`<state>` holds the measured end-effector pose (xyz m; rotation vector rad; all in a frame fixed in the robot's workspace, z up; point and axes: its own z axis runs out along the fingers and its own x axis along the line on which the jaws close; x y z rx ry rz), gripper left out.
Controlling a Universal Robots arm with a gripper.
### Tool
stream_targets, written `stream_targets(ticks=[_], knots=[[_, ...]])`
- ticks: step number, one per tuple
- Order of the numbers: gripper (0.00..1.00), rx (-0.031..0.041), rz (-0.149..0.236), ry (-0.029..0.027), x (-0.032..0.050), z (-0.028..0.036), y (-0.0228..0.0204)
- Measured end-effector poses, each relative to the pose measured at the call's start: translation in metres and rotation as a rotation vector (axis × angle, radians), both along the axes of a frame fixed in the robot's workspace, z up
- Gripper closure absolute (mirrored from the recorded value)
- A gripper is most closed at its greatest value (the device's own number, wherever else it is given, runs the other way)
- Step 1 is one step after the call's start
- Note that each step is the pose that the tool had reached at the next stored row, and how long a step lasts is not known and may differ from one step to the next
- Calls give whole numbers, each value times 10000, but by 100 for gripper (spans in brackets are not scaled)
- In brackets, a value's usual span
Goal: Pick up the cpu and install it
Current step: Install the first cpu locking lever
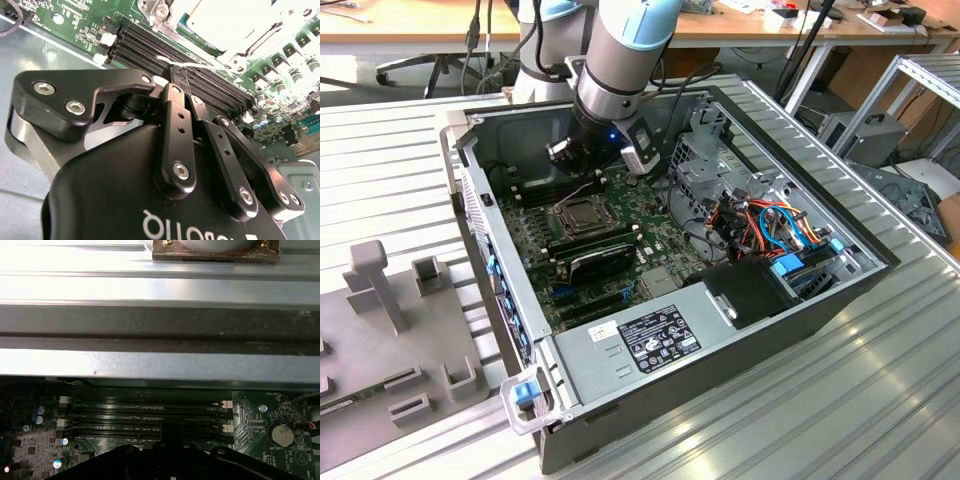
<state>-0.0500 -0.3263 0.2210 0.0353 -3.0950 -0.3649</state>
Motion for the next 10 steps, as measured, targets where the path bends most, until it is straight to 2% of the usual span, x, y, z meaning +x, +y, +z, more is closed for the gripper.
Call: stream_targets(ticks=[2, 9, 10], knots=[[89, -3, 2, -5, -32, 0, -1], [89, -2, -2, -72, -234, -2, 0], [89, -3, -2, -81, -240, -1, 0]])
